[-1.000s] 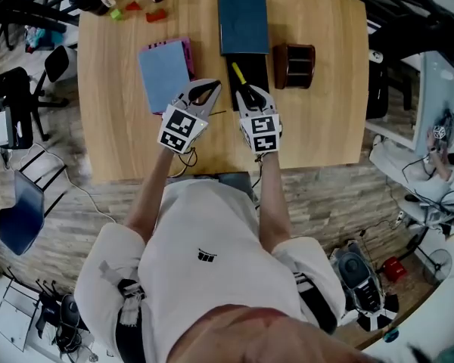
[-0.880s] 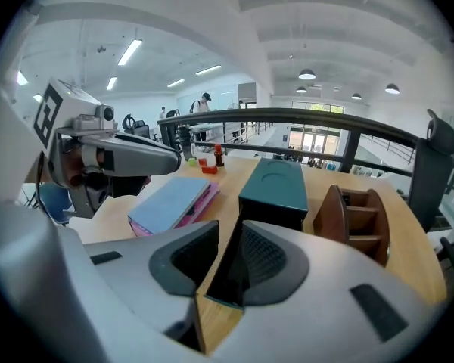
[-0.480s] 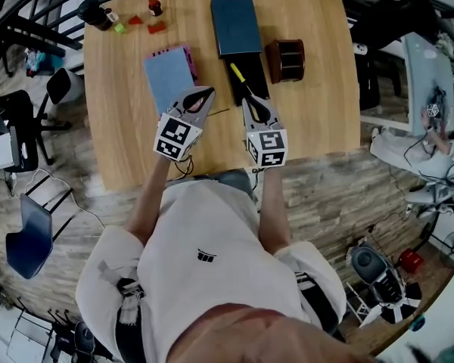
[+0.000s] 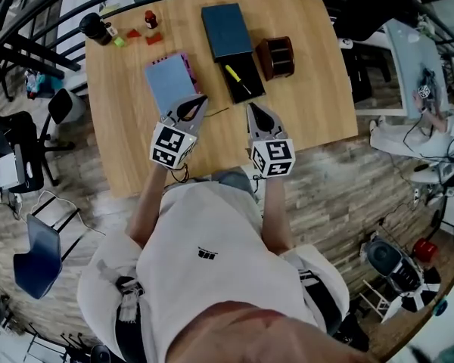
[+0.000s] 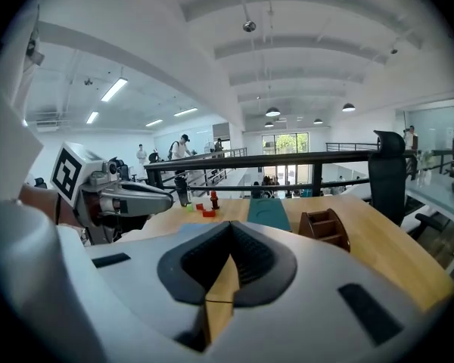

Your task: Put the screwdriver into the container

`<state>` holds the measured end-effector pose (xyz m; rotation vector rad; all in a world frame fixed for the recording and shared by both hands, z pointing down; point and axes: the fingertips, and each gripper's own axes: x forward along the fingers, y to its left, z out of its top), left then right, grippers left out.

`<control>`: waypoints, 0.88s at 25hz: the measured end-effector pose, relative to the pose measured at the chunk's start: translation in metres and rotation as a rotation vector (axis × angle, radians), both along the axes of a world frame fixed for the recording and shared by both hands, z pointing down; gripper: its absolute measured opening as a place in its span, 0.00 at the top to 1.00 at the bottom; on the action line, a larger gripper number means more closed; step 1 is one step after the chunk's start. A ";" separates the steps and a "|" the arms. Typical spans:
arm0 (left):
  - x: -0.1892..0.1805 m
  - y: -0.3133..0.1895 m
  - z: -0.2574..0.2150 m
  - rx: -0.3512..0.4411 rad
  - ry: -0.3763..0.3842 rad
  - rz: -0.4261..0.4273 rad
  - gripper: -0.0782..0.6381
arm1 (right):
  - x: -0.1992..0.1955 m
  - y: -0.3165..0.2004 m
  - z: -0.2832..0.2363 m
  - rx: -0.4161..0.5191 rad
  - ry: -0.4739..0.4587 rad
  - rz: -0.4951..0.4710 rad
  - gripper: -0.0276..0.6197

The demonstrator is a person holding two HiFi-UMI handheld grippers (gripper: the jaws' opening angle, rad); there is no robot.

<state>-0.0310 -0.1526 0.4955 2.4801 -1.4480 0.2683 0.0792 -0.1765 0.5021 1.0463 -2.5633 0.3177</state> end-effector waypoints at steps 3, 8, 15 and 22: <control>0.001 0.010 -0.003 0.003 0.001 0.007 0.89 | 0.003 0.011 -0.006 0.010 0.000 0.000 0.96; 0.003 0.024 -0.006 0.002 0.007 0.013 0.89 | 0.006 0.026 -0.012 0.011 -0.008 0.006 0.96; 0.006 0.026 -0.009 0.008 0.008 0.021 0.89 | 0.005 0.031 -0.016 0.016 -0.012 0.003 0.96; 0.008 0.021 -0.006 0.006 0.008 0.023 0.89 | 0.006 0.026 -0.012 0.011 -0.011 0.000 0.96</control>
